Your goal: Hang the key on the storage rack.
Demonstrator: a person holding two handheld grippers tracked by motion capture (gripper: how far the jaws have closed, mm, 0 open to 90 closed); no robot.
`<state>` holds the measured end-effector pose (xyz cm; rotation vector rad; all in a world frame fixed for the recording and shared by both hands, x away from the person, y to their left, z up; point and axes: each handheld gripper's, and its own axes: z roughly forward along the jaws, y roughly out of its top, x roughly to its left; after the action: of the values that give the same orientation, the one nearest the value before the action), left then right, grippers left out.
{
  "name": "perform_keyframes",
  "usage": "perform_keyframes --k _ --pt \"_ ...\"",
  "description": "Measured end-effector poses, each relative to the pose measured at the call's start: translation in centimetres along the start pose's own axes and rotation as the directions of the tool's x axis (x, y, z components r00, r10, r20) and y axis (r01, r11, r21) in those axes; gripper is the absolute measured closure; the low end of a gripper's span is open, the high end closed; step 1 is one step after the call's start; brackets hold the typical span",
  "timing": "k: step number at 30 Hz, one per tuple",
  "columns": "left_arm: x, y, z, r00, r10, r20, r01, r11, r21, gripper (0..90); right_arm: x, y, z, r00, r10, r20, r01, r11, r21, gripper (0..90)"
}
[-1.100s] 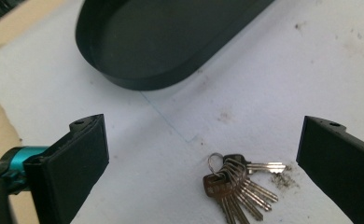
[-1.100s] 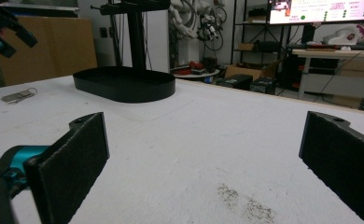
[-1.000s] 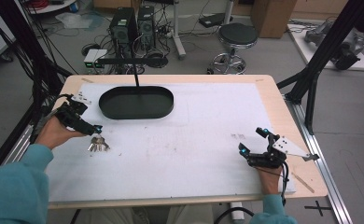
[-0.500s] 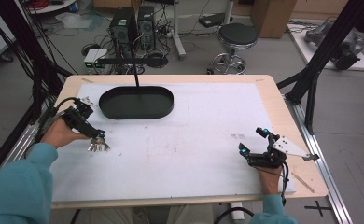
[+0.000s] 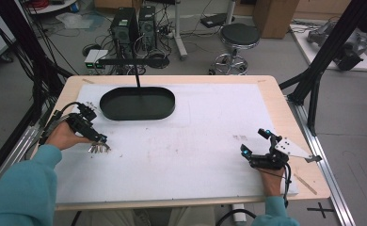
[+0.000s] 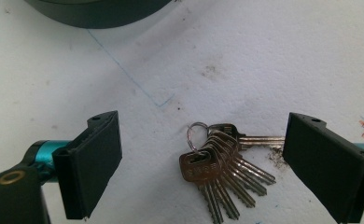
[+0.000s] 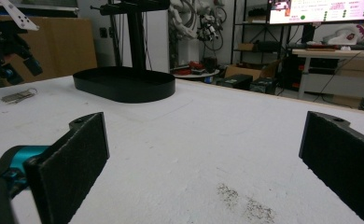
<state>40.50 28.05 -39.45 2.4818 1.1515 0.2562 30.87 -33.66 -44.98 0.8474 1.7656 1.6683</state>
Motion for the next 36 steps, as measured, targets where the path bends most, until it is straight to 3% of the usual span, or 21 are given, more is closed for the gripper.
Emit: perform_keyframes --k 7,27,36 --pt "0.08 0.02 0.28 0.9993 -0.036 0.01 0.035 0.9991 0.023 15.0 0.01 0.0 0.0 1.0 -0.001 0.0 0.001 1.0 -0.001 0.6" --pt "0.24 0.23 0.84 0.9951 -0.09 0.04 0.087 0.9932 0.077 40.1 0.14 0.01 -0.08 0.9999 0.014 -0.003 -0.014 1.0 0.016 0.6" --pt "0.3 0.27 0.91 0.9938 -0.102 0.043 0.098 0.9914 0.086 44.6 0.11 0.01 -0.06 1.0 0.009 -0.003 -0.009 1.0 0.013 0.6"
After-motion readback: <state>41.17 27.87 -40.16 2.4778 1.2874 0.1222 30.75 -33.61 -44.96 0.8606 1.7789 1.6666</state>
